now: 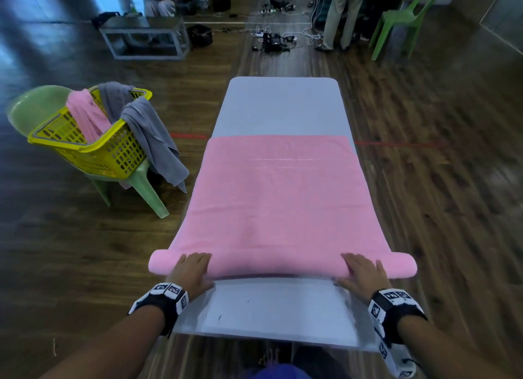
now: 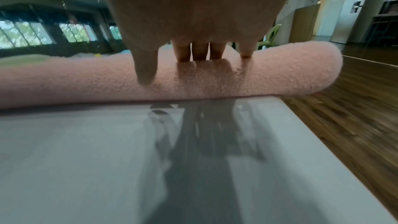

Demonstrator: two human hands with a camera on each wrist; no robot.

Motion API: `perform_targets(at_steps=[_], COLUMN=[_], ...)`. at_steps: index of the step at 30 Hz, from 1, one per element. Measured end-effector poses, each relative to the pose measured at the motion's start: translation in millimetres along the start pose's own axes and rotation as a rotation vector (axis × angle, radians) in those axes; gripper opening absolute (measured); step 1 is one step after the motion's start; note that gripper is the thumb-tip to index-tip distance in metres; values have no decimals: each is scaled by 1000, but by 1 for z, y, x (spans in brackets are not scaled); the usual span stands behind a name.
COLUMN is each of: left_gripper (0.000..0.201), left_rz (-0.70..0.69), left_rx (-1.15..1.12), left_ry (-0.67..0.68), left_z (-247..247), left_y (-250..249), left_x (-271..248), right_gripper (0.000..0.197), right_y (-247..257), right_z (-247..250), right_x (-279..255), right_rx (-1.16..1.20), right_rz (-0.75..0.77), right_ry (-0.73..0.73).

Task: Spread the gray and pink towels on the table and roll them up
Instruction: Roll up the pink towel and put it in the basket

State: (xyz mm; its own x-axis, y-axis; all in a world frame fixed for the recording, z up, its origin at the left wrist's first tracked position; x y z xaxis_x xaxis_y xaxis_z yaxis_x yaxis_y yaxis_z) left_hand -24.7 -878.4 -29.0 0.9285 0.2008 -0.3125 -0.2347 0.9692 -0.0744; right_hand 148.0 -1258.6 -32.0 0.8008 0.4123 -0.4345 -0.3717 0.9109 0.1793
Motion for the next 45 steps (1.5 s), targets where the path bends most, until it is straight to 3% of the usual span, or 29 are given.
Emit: perform_targets(at_steps=[4, 7, 11, 14, 20, 24, 28, 34, 37, 42, 45], left_gripper=[34, 34, 39, 51, 32, 48, 68, 44, 45, 60, 46], left_rz=[33, 58, 53, 11, 52, 72, -9, 36, 43, 30, 5], left_rx=[172, 159, 50, 53, 160, 65, 87, 179, 132, 61, 123], left_ry=[64, 109, -84, -16, 89, -66, 30, 128, 48, 45, 14], left_z=[0, 8, 21, 1, 0, 11, -7, 4, 16, 3, 5], left_y=[-6, -9, -10, -12, -10, -9, -13, -10, -7, -9, -6], left_x=[-9, -9, -8, -15, -18, -15, -23, -13, -2, -11, -14], right_gripper=[56, 56, 43, 58, 55, 50, 65, 55, 50, 70, 62], right_y=[-4, -4, -4, -8, -11, -9, -12, -14, -13, -15, -16], right_z=[-7, 1, 12, -13, -5, 10, -15, 5, 16, -18, -8], right_x=[-11, -9, -14, -29, -23, -14, -26, -4, 1, -20, -21], right_rx=[-156, -144, 46, -5, -204, -85, -112, -140, -48, -34, -71], right_rz=[24, -22, -39, 8, 24, -6, 16, -30, -33, 21, 29], right_ry=[-12, 63, -84, -21, 47, -76, 34, 133, -8, 29, -30])
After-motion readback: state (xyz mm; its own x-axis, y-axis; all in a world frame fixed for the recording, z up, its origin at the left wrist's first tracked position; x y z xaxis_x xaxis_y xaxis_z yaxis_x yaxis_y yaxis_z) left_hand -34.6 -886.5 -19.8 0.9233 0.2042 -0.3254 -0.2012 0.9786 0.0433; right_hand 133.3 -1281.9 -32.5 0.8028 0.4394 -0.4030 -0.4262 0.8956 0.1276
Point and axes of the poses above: each hand's wrist, its own x-axis towards the middle knuckle, its own z-axis out of the back of the hand, y = z × x, the point moved 9 cm from there along x, towards the middle knuckle, and after that the axes turned 1 degree about -z, right-handed, at the moved point
